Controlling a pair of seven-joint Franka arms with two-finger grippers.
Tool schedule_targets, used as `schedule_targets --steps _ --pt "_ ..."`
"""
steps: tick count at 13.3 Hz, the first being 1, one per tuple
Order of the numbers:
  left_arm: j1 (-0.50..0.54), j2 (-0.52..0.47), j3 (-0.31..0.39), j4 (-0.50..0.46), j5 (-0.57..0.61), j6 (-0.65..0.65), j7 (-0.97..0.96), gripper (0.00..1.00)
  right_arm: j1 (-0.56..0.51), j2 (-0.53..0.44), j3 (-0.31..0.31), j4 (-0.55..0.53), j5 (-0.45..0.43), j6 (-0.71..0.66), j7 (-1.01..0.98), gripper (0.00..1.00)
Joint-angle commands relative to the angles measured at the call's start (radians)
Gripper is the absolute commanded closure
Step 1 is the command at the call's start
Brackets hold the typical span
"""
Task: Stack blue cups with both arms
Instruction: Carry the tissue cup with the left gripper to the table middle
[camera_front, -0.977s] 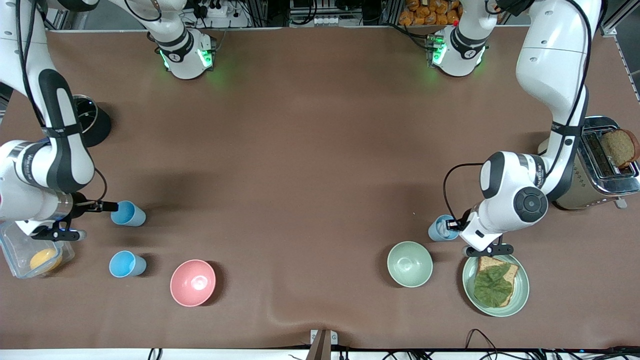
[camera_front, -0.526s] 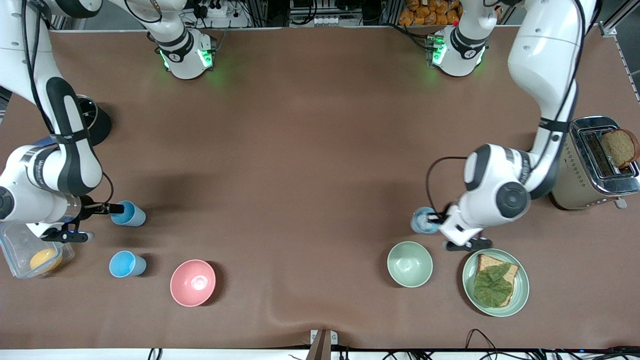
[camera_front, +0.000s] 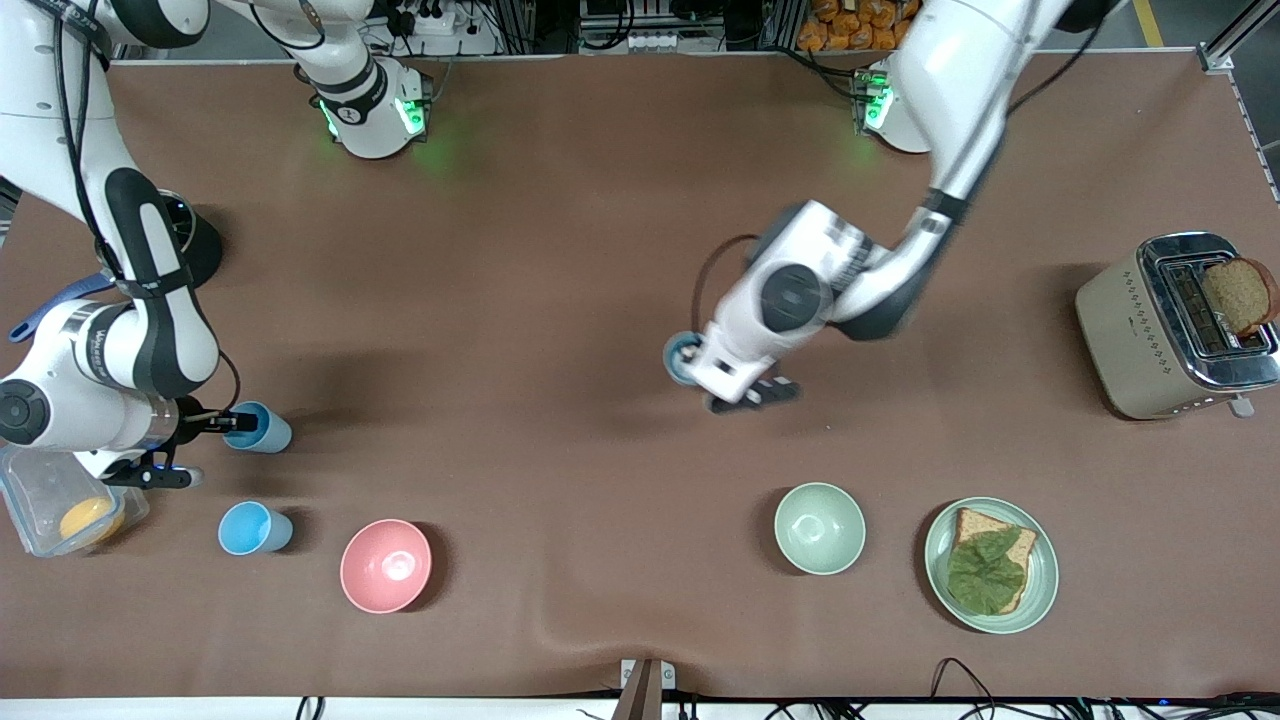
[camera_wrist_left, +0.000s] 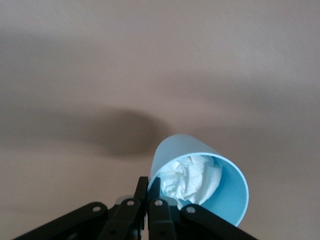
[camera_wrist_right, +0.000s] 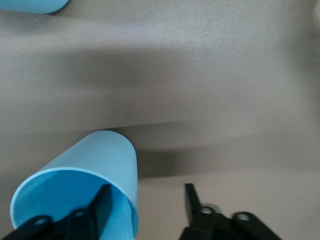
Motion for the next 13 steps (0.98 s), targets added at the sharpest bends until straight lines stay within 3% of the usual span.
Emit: schedule_targets --steps 1,9,10,12,13 --pt "-0.107 0.048 0.038 0.042 0.005 0.059 -0.093 1.0 0.002 0.005 -0.002 0.006 0.019 0.002 -0.003 1.0" --pt "-0.196 0.092 0.04 0.042 0.069 0.223 -0.208 1.0 0.006 -0.006 0.003 0.019 0.049 -0.008 0.007 1.0" --pt "-0.199 0.1 0.04 0.042 0.069 0.24 -0.212 0.93 0.018 -0.014 0.005 0.043 0.066 -0.033 0.007 1.0" --pt "-0.199 0.112 0.04 0.042 0.071 0.254 -0.228 0.42 0.052 -0.021 0.008 0.136 0.07 -0.195 0.055 1.0" --pt "-0.196 0.111 0.042 0.042 0.071 0.254 -0.228 0.0 0.072 -0.021 0.008 0.185 0.07 -0.281 0.107 1.0"
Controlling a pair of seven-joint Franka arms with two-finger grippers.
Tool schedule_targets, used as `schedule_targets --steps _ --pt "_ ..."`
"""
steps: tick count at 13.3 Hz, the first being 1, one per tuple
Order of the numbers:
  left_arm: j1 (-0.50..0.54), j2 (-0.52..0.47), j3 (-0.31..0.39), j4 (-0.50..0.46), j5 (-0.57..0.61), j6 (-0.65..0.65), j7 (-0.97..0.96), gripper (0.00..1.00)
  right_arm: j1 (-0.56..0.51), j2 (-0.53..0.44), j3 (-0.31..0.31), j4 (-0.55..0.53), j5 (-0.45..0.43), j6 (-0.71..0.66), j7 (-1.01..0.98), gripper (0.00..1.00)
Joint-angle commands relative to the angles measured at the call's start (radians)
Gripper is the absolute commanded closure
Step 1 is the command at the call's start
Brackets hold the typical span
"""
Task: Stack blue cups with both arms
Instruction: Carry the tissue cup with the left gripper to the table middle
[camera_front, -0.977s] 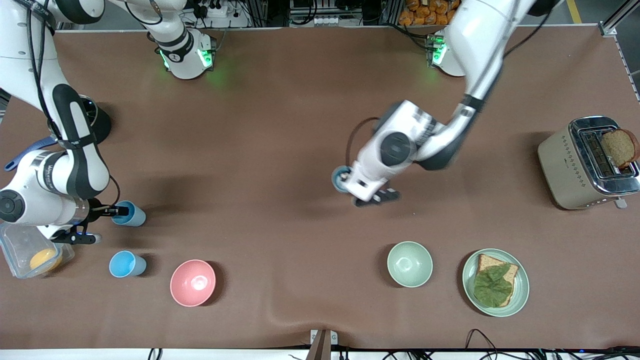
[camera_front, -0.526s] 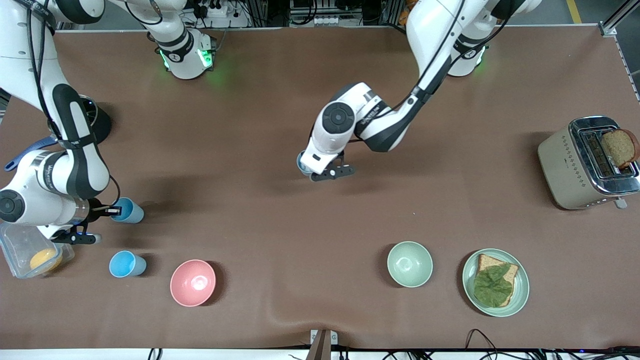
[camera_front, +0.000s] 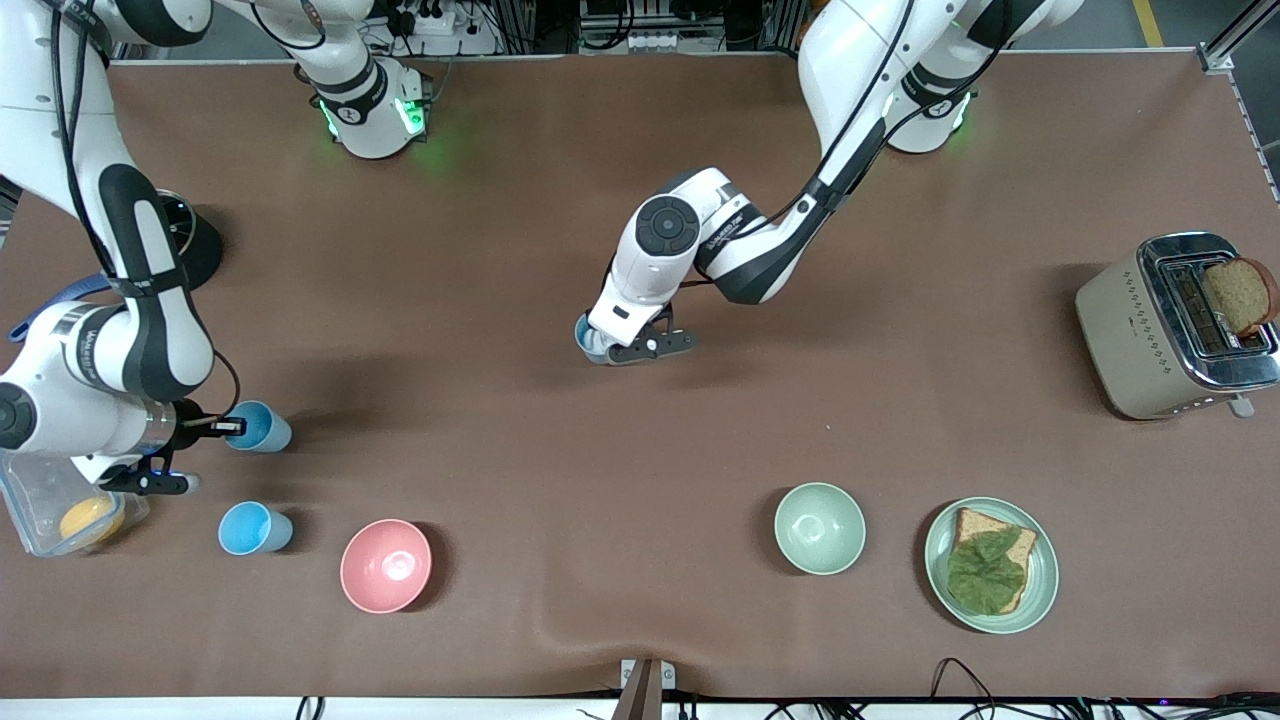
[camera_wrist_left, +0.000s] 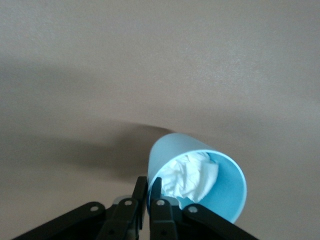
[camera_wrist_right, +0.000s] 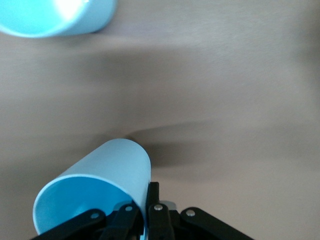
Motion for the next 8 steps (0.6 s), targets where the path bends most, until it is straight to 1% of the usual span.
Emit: schedule_targets --steps 1,2,3,4,6,8 --pt "-0.009 0.009 0.011 0.026 0.025 0.01 -0.037 0.0 0.059 -0.018 0.001 0.125 0.014 -0.205 0.112 1.0" --pt "-0.001 -0.006 0.016 0.028 0.023 0.01 -0.037 0.0 0.061 -0.045 0.014 0.133 0.049 -0.245 0.109 1.0" --pt "0.006 -0.037 0.016 0.029 0.016 0.001 -0.043 0.0 0.07 -0.084 0.045 0.146 0.136 -0.268 0.118 1.0" --pt "0.038 -0.071 0.019 0.023 0.017 -0.007 -0.046 0.0 0.089 -0.102 0.056 0.154 0.168 -0.273 0.132 1.0" --pt "0.1 -0.166 0.02 0.025 0.025 -0.106 -0.043 0.0 0.157 -0.105 0.059 0.153 0.179 -0.274 0.205 1.0" --pt "0.185 -0.281 0.02 0.017 0.028 -0.186 -0.034 0.0 0.268 -0.107 0.059 0.157 0.181 -0.271 0.272 1.0"
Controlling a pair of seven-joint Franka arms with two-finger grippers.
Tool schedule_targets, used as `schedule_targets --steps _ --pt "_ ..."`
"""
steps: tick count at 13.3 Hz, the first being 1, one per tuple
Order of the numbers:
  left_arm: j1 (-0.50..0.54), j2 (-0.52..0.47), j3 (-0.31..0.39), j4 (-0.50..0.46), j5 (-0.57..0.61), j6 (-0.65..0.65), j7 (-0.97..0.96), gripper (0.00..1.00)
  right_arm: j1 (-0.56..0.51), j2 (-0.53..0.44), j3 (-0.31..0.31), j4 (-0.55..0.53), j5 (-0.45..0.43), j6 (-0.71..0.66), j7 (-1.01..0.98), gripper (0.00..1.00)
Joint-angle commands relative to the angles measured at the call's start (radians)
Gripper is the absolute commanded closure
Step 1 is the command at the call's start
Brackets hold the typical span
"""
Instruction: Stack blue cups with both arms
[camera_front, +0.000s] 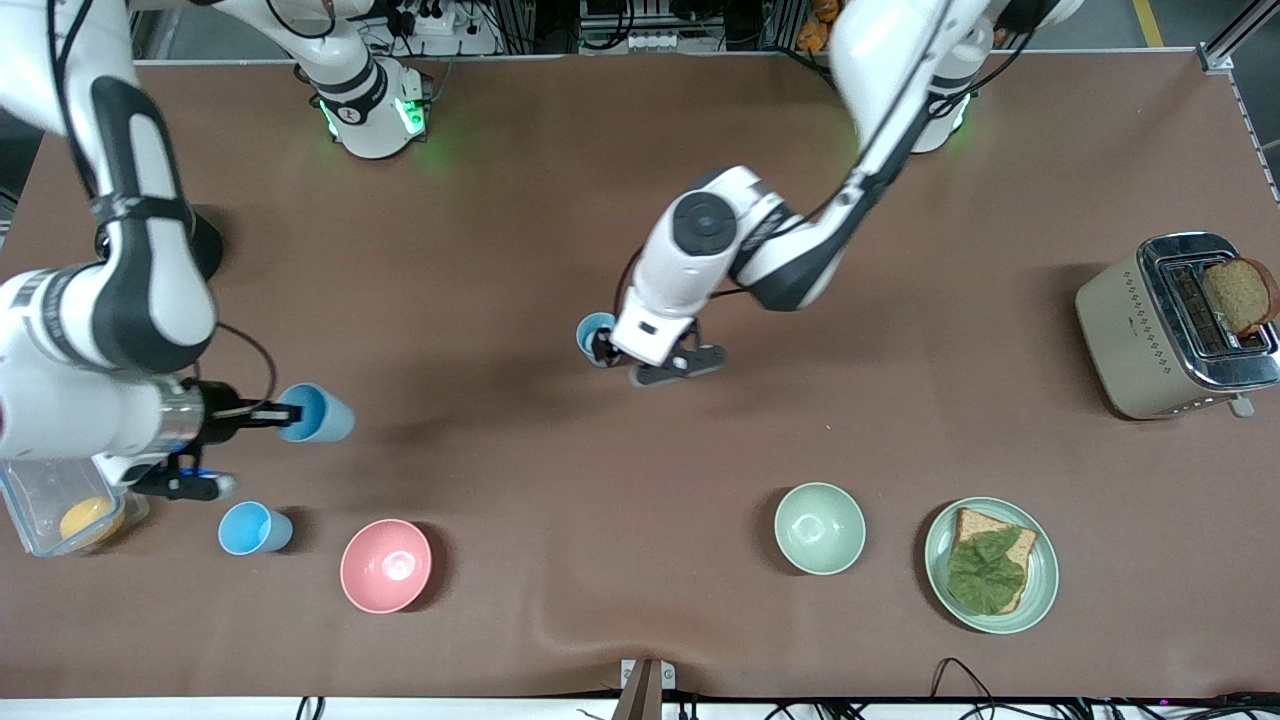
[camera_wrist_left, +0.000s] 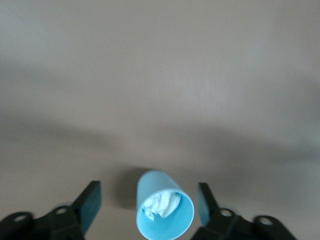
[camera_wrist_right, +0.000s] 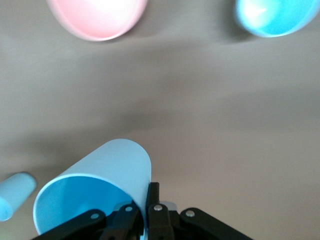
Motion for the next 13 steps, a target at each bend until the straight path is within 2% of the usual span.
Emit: schedule_targets --steps 1,4,7,10,13 --pt "0.11 -0.196 -0.002 -0.047 0.026 -0.147 0.0 0.0 0.157 -0.003 -0.009 -0.005 0.008 0.009 0.148 1.0" --pt "0.26 -0.33 -0.007 -0.036 0.027 -0.289 0.206 0.0 0.315 0.002 -0.012 -0.009 0.005 0.032 0.398 1.0" --pt "0.386 -0.44 -0.008 -0.035 0.027 -0.43 0.395 0.0 0.45 0.005 -0.012 -0.017 0.006 0.058 0.557 1.0" --pt "0.459 -0.515 0.007 -0.035 0.026 -0.546 0.565 0.0 0.584 0.013 -0.012 -0.06 0.003 0.104 0.729 1.0" --pt "0.477 -0.545 0.056 -0.046 0.015 -0.628 0.684 0.0 0.63 0.014 -0.015 -0.086 -0.003 0.148 0.768 1.0"
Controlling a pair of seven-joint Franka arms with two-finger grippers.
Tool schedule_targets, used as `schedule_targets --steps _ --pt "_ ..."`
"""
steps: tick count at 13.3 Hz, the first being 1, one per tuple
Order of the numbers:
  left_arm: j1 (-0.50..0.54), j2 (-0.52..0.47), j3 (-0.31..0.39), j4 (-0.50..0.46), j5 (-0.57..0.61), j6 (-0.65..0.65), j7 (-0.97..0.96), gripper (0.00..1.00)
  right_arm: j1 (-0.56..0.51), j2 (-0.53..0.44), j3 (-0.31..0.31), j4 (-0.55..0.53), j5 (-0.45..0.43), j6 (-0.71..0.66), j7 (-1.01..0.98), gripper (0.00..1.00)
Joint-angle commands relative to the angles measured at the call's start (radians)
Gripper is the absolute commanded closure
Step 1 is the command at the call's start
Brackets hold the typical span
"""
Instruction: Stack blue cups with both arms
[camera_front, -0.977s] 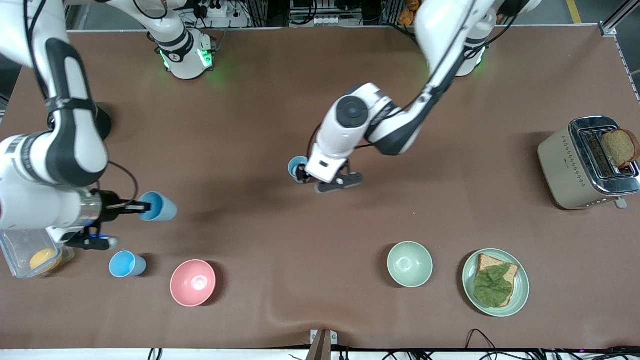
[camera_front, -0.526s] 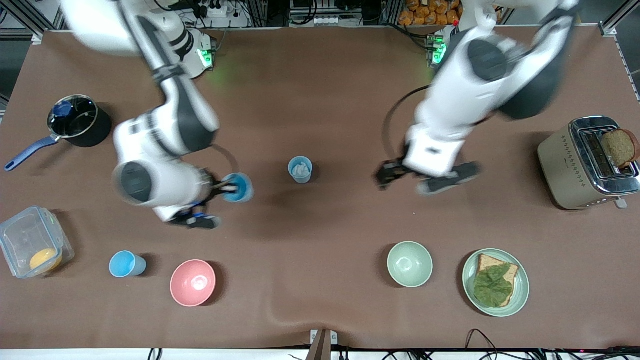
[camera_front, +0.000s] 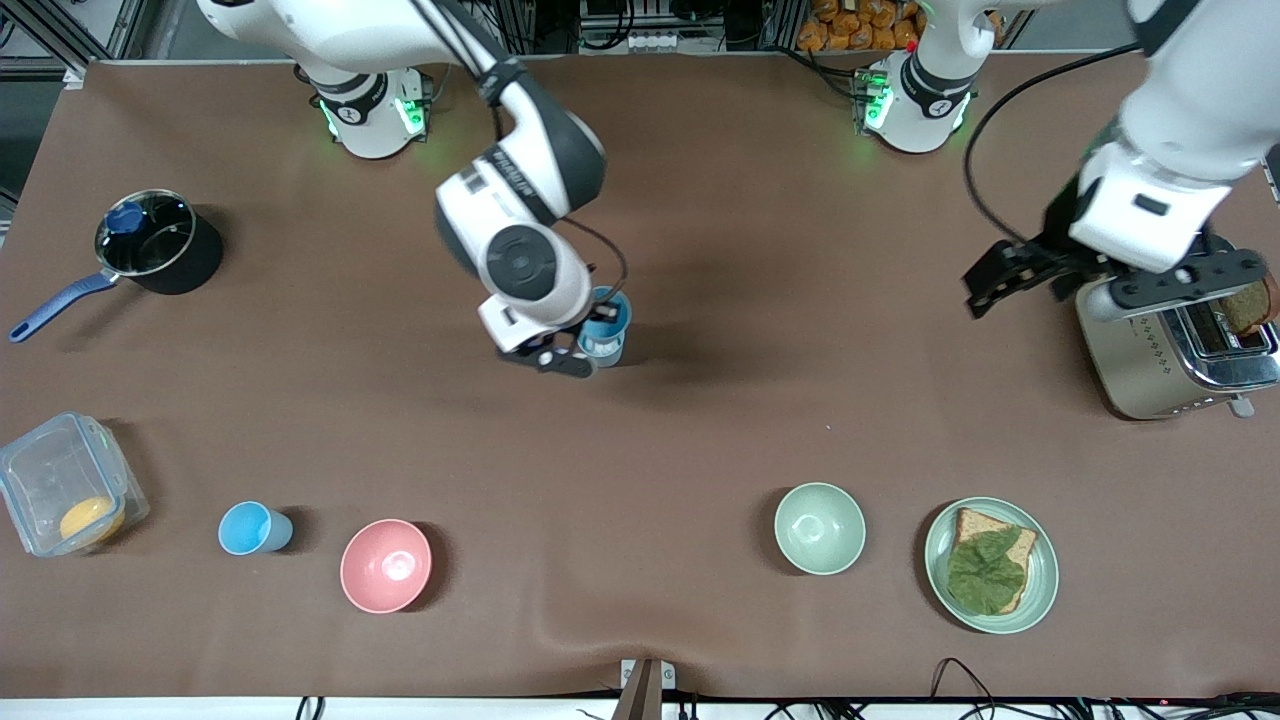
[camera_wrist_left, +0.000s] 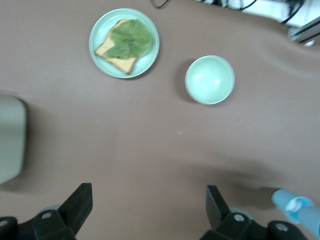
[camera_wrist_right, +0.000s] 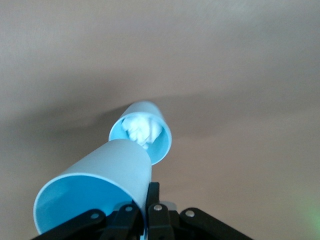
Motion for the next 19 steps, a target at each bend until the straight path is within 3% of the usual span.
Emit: schedule_targets --steps 1,3,12,13,14,19 --pt "0.014 -0.047 0.013 -0.043 0.006 -0.039 0.058 0.0 0.013 -0.011 -0.016 -0.022 -0.01 0.015 0.015 1.0" --pt "0.033 -0.067 0.012 -0.083 0.003 -0.039 0.065 0.0 0.013 -0.011 -0.016 -0.04 -0.034 0.013 0.016 1.0" --pt "0.046 -0.074 0.002 -0.081 0.004 -0.034 0.056 0.0 0.015 0.011 -0.015 -0.042 -0.035 0.012 0.016 1.0" --pt "0.046 -0.074 0.001 -0.081 0.004 -0.036 0.053 0.0 0.015 0.012 -0.015 -0.042 -0.035 0.01 0.016 0.63" --pt "0.048 -0.075 0.001 -0.08 0.0 -0.036 0.053 0.0 0.015 0.014 -0.015 -0.042 -0.035 0.009 0.016 0.01" --pt "0.046 -0.084 -0.001 -0.08 -0.029 -0.063 0.047 0.0 0.01 0.012 -0.016 -0.033 -0.035 0.007 0.042 0.0"
